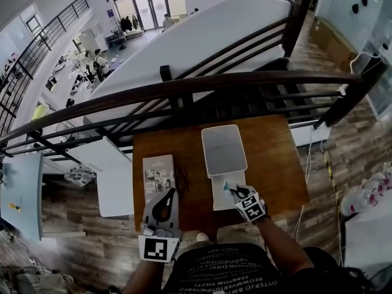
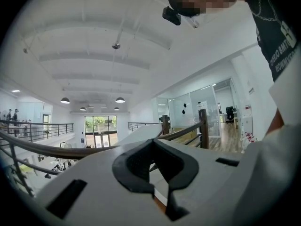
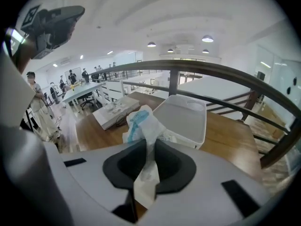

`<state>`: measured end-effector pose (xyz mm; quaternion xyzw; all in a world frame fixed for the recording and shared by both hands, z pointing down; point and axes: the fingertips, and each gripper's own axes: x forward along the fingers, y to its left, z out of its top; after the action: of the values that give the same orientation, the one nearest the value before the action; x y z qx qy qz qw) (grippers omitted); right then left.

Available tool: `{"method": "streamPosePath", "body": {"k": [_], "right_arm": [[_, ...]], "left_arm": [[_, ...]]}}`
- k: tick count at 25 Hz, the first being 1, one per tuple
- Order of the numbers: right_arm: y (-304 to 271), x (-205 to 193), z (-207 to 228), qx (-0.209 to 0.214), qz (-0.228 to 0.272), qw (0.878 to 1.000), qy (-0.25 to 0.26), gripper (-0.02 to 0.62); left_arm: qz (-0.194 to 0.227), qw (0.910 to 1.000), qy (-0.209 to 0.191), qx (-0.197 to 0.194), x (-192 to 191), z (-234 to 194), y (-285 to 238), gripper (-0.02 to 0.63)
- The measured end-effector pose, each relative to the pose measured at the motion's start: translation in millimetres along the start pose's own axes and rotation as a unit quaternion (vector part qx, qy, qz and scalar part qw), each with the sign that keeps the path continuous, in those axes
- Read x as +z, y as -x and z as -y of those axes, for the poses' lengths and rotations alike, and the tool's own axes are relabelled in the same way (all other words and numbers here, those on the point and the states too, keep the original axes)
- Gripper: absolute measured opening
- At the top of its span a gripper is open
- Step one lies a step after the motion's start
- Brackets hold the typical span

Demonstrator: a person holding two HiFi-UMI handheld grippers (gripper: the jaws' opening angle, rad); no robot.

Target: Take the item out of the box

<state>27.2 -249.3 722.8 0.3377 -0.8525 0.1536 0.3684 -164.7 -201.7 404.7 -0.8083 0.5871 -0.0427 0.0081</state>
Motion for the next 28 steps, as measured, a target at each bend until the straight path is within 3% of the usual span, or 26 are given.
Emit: {"method": "streamPosePath", "body": {"k": [12, 28], "right_arm": [[91.3, 72.2, -2.5, -0.037, 0.122, 0.992, -0.012, 0.043], [216.8, 171.1, -20.9, -0.082, 0.264, 0.961, 0.03, 0.038]], "left_arm": [[0.009, 0.9999, 0.001, -0.01, 6.6, -3.9, 12.3, 0.005], [0.02, 0.9994, 0.006, -0.026, 10.8, -5.9, 32.5, 0.005]]}}
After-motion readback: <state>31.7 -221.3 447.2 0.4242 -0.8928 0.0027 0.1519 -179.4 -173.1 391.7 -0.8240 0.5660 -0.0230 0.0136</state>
